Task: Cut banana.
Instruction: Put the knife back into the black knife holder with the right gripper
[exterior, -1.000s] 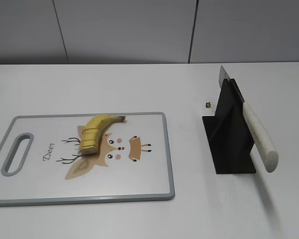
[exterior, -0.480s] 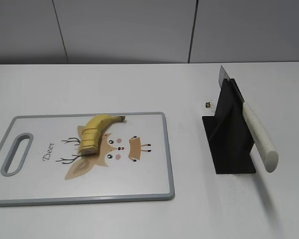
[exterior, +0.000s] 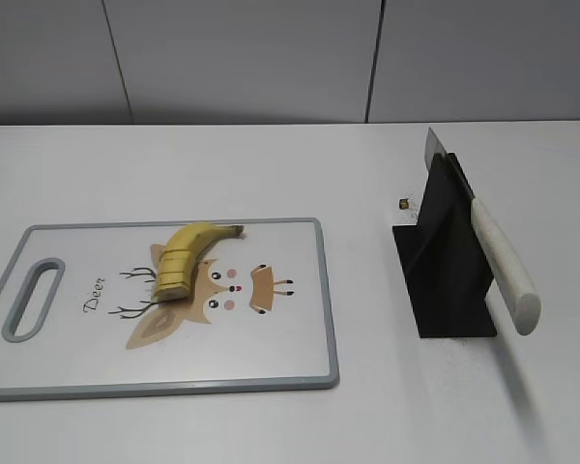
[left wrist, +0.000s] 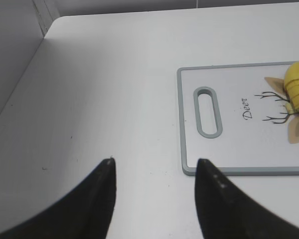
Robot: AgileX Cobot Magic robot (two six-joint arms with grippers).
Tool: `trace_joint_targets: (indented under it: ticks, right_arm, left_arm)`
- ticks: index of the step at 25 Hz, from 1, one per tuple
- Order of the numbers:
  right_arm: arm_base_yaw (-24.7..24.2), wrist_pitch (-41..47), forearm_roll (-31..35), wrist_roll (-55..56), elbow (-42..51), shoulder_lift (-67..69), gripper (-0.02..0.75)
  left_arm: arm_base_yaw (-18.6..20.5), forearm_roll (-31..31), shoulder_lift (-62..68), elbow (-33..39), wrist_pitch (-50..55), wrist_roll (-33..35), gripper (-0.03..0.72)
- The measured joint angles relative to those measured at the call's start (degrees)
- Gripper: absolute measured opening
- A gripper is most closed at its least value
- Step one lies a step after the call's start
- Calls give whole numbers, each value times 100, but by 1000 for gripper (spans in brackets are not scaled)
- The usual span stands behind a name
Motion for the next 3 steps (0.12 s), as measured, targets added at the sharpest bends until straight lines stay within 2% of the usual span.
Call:
trace_joint_targets:
  ticks: [3]
  right_arm:
    - [0, 0, 0, 0, 0, 0, 583]
  left_arm:
    - [0, 0, 0, 0, 0, 0, 498]
